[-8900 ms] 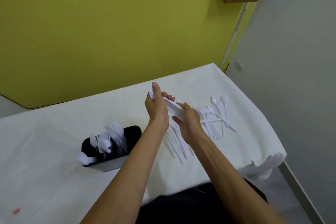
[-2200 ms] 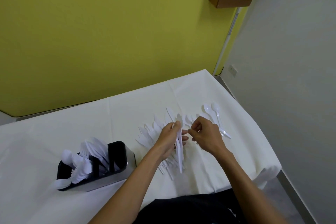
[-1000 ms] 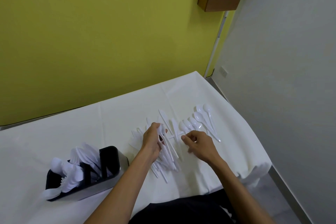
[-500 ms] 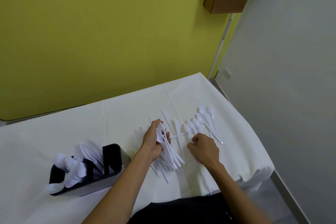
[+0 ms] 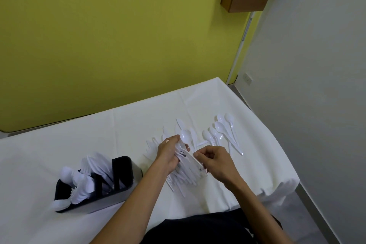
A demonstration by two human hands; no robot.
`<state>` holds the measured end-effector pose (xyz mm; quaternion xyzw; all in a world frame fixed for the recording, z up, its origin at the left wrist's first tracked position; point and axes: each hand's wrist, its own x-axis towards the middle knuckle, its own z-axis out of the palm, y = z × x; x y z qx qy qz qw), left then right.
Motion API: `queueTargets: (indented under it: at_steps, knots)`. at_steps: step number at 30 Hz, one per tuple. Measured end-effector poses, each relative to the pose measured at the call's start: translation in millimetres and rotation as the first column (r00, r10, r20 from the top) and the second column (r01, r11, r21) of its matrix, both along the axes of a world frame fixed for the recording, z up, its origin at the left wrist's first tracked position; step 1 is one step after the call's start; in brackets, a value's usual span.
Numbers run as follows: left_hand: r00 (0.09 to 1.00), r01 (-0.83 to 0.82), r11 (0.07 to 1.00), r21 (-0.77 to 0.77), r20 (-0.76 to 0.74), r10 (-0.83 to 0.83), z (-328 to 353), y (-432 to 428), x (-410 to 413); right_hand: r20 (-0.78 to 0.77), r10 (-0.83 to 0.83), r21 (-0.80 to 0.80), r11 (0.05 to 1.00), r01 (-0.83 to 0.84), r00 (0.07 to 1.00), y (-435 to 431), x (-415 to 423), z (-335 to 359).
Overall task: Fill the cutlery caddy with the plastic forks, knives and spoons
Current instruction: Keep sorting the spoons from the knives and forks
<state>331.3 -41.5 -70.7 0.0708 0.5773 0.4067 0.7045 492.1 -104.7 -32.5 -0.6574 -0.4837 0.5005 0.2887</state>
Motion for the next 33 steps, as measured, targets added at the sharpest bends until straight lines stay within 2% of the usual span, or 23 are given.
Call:
queueTargets:
  at_steps: [9, 18, 21, 23, 25, 26, 30, 31, 33]
  knots:
    - [0.988, -0.059, 0.997, 0.043, 0.146, 0.052, 5, -4, 1, 0.179, -0.017, 0.023, 1.0, 0.013, 0.984, 1, -6, -11]
    - [0.998, -0.061, 0.997, 0.056, 0.007, 0.061, 8, -4, 6, 0.157, 0.064, -0.021, 0.998, -0.062, 0.985, 5, -6, -18]
    - [0.996, -0.085, 0.995, 0.046, -0.023, 0.087, 5, -1, 0, 0.248, -0.077, 0.055, 0.996, 0.065, 0.966, 12, 6, -22]
    - [0.993, -0.114, 0.993, 0.03, -0.013, 0.114, 4, 1, -3, 0.471, -0.127, 0.111, 0.99, 0.084, 0.873, 16, 16, -28]
    - [0.992, -0.125, 0.992, 0.014, -0.019, 0.125, 2, 3, -5, 0.706, -0.04, 0.086, 0.996, -0.028, 0.707, 16, 21, -36]
    - [0.992, -0.124, 0.992, 0.007, -0.02, 0.124, 1, 3, -6, 0.768, 0.004, 0.057, 0.996, -0.074, 0.641, 17, 21, -41]
    - [0.994, -0.105, 0.994, 0.013, -0.002, 0.105, 5, 3, -4, 0.866, 0.123, -0.052, 0.986, -0.157, 0.485, 20, 20, -45]
    - [0.995, -0.099, 0.995, 0.019, -0.005, 0.1, 6, 3, -3, 0.871, 0.141, -0.071, 0.984, -0.163, 0.471, 22, 21, -43]
    - [0.996, -0.086, 0.996, 0.03, -0.021, 0.087, 8, 1, -1, 0.853, 0.154, -0.082, 0.983, -0.164, 0.498, 23, 22, -37]
